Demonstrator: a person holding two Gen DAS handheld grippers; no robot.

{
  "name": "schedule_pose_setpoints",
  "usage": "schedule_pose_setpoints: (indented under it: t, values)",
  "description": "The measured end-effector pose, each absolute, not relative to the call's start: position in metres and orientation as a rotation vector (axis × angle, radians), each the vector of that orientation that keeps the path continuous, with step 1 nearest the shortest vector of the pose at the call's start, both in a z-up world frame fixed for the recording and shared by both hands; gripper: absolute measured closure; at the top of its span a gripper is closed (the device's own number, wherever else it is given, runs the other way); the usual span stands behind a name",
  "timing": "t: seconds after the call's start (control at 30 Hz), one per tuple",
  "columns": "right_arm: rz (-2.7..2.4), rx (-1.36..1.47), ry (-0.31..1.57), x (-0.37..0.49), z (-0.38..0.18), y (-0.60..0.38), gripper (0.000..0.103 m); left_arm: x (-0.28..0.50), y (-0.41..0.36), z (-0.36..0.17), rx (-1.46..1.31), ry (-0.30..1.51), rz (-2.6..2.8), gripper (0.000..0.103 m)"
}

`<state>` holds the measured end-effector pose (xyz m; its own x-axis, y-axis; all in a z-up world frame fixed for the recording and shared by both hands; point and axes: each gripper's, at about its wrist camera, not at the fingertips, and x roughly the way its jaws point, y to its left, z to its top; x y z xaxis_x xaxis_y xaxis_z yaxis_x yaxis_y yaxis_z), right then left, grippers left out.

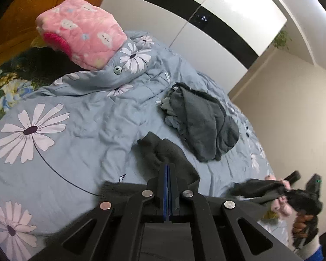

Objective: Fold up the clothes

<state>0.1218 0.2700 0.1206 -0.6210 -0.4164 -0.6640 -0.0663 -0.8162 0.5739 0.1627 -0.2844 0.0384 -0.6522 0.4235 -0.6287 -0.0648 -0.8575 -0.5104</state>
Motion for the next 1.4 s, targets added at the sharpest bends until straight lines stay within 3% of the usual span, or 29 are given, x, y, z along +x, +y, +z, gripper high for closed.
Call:
schedule_pose_setpoints:
  t: [0.2, 0.23, 0.3, 0.37, 0.53, 0.73, 1.13, 1.4]
  values:
    - [-2.578, 1.307, -0.890, 0.157, 0.103, 0.307, 0.098, 0.147, -0.287, -0.016, -1.410, -0.707, 2.482, 0.101]
    - [-2.566, 1.322, -0.923, 0.162, 0.097, 0.314, 0.098, 0.142, -0.286, -0.028, -1.458, -0.716, 2.462, 0.097]
    - [-2.555, 1.341, -0.963, 0.170, 0.088, 0.323, 0.098, 0.131, -0.281, -0.052, -1.534, -0.733, 2.417, 0.077]
    - [-2.552, 1.352, -0.977, 0.174, 0.082, 0.326, 0.098, 0.120, -0.280, -0.066, -1.568, -0.783, 2.378, 0.043]
    - [-2.545, 1.375, -0.989, 0.176, 0.074, 0.332, 0.097, 0.091, -0.275, -0.094, -1.623, -0.886, 2.271, 0.034]
    - [-2.534, 1.430, -1.001, 0.172, 0.062, 0.336, 0.097, 0.069, -0.271, -0.120, -1.680, -0.942, 2.029, 0.033]
    - [-2.518, 1.543, -0.973, 0.166, 0.046, 0.336, 0.097, 0.087, -0.278, -0.094, -1.458, -0.832, 1.748, 0.040]
    - [-2.513, 1.601, -0.999, 0.163, 0.034, 0.336, 0.097, 0.073, -0.260, -0.127, -1.645, -0.766, 1.823, 0.040]
